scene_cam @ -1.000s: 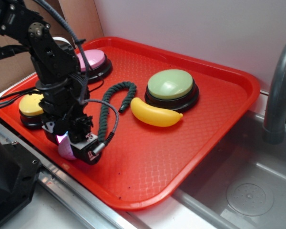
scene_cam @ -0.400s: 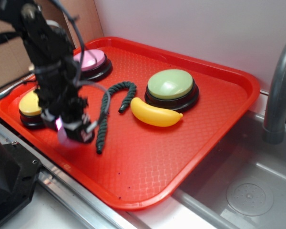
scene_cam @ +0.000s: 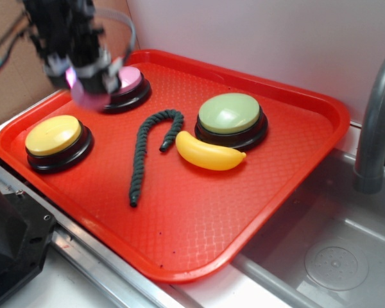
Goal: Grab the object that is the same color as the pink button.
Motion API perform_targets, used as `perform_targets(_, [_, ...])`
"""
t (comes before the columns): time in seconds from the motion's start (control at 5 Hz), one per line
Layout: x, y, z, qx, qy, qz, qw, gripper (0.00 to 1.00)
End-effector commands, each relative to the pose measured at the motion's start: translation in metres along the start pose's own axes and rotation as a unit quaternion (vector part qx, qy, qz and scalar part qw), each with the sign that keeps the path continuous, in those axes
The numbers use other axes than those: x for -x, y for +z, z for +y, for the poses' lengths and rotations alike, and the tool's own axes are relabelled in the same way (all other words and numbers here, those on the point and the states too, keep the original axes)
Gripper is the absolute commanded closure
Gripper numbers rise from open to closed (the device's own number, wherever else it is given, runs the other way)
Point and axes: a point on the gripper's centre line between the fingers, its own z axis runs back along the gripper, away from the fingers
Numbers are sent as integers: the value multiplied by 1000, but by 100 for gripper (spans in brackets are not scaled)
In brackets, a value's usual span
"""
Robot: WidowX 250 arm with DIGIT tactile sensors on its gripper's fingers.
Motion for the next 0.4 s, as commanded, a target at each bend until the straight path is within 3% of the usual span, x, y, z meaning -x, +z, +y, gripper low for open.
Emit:
perform_targets(0.0, [-34, 76, 9, 13, 16, -86, 996, 100])
perform_targets(0.2, [-31, 61, 8, -10, -3, -74, 997, 100])
